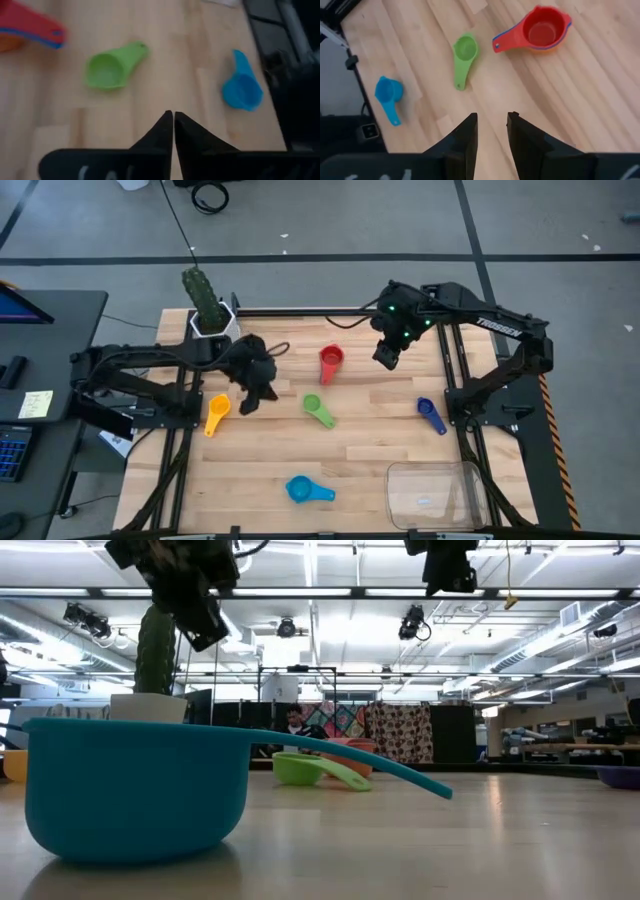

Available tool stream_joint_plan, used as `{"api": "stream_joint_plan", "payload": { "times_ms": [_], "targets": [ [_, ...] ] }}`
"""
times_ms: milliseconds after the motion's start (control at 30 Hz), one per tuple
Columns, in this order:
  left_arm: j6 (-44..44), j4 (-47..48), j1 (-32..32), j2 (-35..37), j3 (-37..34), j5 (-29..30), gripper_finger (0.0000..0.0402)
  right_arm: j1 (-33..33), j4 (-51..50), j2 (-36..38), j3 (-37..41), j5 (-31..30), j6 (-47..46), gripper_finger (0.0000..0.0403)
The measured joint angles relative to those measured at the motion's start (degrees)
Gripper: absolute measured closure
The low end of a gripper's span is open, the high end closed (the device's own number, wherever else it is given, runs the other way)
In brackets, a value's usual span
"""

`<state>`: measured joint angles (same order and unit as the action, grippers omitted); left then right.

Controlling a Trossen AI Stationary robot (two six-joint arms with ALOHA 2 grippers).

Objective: Nest measuring cups in basket
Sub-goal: Stack the light blue measuring cup on top of the red measuring cup

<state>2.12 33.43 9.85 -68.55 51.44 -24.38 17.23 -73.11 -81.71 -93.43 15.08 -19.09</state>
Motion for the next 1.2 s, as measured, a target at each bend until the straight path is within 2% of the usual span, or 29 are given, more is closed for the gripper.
{"api": "stream_joint_plan", "payload": {
  "times_ms": [200, 367, 533, 633, 733, 867, 1033, 1200],
  "targets": [
    [-2.6, -0.6, -5.8, 0.0, 0.0, 0.1, 0.0340, 0.0, -2.4, 0.0, 0.0, 0.5, -0.4, 0.0293],
    [-11.0, -3.0, -9.3, 0.0, 0.0, 1.6, 0.0299, 0.0, -4.9, 0.0, 0.1, 0.5, 0.3, 0.0293],
    [-19.5, -8.0, -13.3, -1.4, 0.0, 5.0, 0.0271, 0.0, -8.7, 0.0, 0.1, 0.5, 5.3, 0.0293],
    [-24.7, -10.8, -16.5, -3.9, 0.0, 6.6, 0.0265, 0.0, -10.5, 0.0, 0.1, 2.6, 9.7, 0.0293],
    [-25.8, -14.3, -19.8, -7.4, 0.0, 6.6, 0.0264, 0.0, -11.8, 0.0, 0.1, 4.9, 14.5, 0.0293],
    [-28.5, -18.1, -24.0, -12.1, 0.0, 8.2, 0.0264, 0.0, -13.2, 0.0, 0.1, 4.5, 20.1, 0.0293],
    [-31.5, -20.6, -28.7, -18.6, 0.0, 11.0, 0.0264, 0.0, -14.2, 0.0, 0.1, 4.1, 22.3, 0.0293],
    [-31.5, -23.9, -31.9, -23.7, 0.0, 11.0, 0.0264, 0.0, -14.3, 0.0, 0.1, 4.1, 22.3, 0.0293]
  ]
}}
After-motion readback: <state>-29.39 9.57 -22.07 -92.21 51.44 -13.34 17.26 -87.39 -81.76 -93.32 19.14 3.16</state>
